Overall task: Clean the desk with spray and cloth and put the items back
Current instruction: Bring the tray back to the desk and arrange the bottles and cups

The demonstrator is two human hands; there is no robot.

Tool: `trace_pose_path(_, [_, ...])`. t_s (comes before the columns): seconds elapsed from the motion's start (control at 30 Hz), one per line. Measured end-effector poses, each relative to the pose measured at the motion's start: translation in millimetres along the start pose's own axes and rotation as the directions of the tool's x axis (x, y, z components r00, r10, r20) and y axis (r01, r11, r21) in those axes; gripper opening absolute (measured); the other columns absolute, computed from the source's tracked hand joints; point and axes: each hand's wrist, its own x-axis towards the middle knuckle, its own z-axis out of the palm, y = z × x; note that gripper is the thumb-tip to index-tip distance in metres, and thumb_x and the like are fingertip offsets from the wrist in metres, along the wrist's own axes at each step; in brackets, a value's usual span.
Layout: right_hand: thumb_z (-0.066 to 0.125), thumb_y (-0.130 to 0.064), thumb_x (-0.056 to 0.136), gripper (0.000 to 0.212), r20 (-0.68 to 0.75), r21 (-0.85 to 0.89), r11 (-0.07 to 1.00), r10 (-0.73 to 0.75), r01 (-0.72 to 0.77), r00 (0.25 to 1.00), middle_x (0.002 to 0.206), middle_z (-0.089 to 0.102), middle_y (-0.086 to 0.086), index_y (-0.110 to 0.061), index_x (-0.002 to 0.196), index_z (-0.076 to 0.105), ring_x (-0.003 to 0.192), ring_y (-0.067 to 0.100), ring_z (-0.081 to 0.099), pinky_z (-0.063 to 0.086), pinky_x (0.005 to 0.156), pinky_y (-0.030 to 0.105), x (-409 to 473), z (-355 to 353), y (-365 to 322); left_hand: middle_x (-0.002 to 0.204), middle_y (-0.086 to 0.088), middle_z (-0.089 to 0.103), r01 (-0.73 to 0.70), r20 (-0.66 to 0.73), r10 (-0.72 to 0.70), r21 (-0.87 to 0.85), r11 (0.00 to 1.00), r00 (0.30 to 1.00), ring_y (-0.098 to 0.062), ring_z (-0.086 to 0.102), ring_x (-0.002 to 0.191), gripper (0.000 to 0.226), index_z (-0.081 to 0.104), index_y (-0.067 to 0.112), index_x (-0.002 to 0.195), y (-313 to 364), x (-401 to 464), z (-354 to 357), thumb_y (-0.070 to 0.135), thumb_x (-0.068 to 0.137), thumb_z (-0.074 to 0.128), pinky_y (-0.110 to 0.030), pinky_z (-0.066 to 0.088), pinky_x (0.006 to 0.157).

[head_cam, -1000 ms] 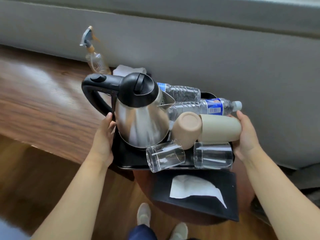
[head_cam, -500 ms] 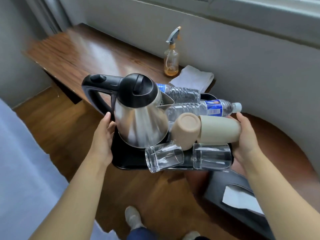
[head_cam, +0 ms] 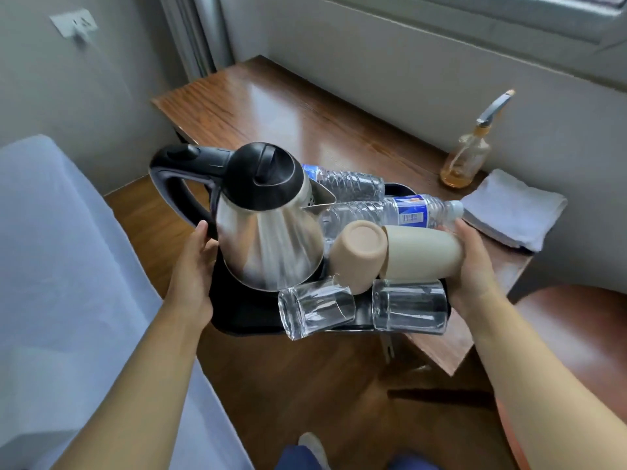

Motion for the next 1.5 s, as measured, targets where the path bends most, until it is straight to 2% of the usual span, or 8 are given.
trace_pose_path(0.43, [0.063,-0.061,0.063,0.075,0.246,-0.057,0.996,0.077,-0.065,0.966,0.103,0.068,0.013,-0.017,0.122,0.063,0.086,0.026,0.064,0.052,0.072,0.037,97,165,-8,0.053,0.014,0.065,-0.054,-0.148,0.032,-0.150,0.987,0.988,0.002,0.066,0.050,0.065,0.075,0.029,0.048,50,118,-68,0.040,0.102,0.040,-0.024,0.042,0.072])
trace_pose_path(0.57, [0.054,-0.059,0.082,0.053,0.250,-0.061,0.997,0.069,-0.055,0.966,0.096,0.070,0.011,-0.018,0.115,0.065,0.079,0.023,0.067,0.053,0.070,0.036,136,199,-15,0.059,0.011,0.068,-0.051,-0.171,0.023,-0.167,0.985,0.985,0.000,0.068,0.055,0.061,0.076,0.027,0.053,63,170,-68,0.041,0.101,0.041,-0.025,0.043,0.074])
trace_pose_path(0.7, [0.055,-0.059,0.082,0.058,0.221,-0.029,0.999,0.052,-0.046,0.974,0.101,0.069,0.014,-0.014,0.118,0.064,0.086,0.026,0.066,0.052,0.075,0.038,170,227,-25,0.076,0.005,0.067,-0.040,-0.182,0.012,-0.147,0.988,0.983,-0.005,0.070,0.066,0.043,0.074,0.026,0.073,78,221,-62,0.043,0.100,0.044,-0.028,0.045,0.079])
trace_pose_path(0.8, [0.051,-0.054,0.088,0.044,0.200,0.008,0.999,0.032,-0.034,0.979,0.095,0.070,0.010,-0.018,0.108,0.065,0.081,0.022,0.066,0.051,0.076,0.038,188,242,-33,0.078,0.006,0.067,-0.028,-0.147,0.010,-0.122,0.992,0.989,-0.004,0.069,0.069,0.047,0.077,0.028,0.070,88,261,-57,0.042,0.100,0.044,-0.028,0.045,0.079])
trace_pose_path(1.03, [0.048,-0.051,0.091,0.034,0.035,0.122,0.993,-0.003,-0.001,0.999,0.080,0.073,0.002,-0.023,0.095,0.068,0.067,0.014,0.068,0.052,0.066,0.033,222,268,-39,0.074,0.007,0.069,0.035,0.006,-0.035,-0.050,0.998,0.999,-0.004,0.070,0.066,0.037,0.071,0.023,0.083,112,360,-33,0.041,0.100,0.043,-0.027,0.045,0.077])
trace_pose_path(1.13, [0.049,-0.053,0.090,0.038,-0.076,0.173,0.985,-0.016,0.029,0.997,0.083,0.073,0.004,-0.021,0.103,0.066,0.068,0.015,0.068,0.051,0.064,0.034,230,278,-34,0.075,0.007,0.070,0.079,0.110,-0.074,-0.037,0.996,0.991,-0.004,0.069,0.069,0.050,0.079,0.024,0.072,121,410,-24,0.041,0.100,0.042,-0.027,0.045,0.079])
trace_pose_path(1.33, [0.049,-0.051,0.090,0.036,-0.327,0.289,0.947,-0.038,0.139,0.944,0.085,0.071,0.004,-0.022,0.103,0.067,0.072,0.016,0.066,0.051,0.069,0.034,235,301,-19,0.066,0.012,0.073,0.151,0.347,-0.162,0.059,0.987,0.924,0.000,0.071,0.062,0.060,0.080,0.029,0.062,135,492,4,0.037,0.102,0.037,-0.014,0.055,0.061])
trace_pose_path(1.5, [0.050,-0.049,0.091,0.034,-0.493,0.327,0.921,-0.025,0.212,0.870,0.082,0.070,0.003,-0.020,0.103,0.064,0.066,0.013,0.067,0.053,0.056,0.027,231,310,-6,0.072,0.012,0.075,0.195,0.450,-0.232,0.127,0.973,0.862,0.000,0.072,0.067,0.057,0.081,0.031,0.066,132,531,24,0.037,0.102,0.038,-0.015,0.056,0.063])
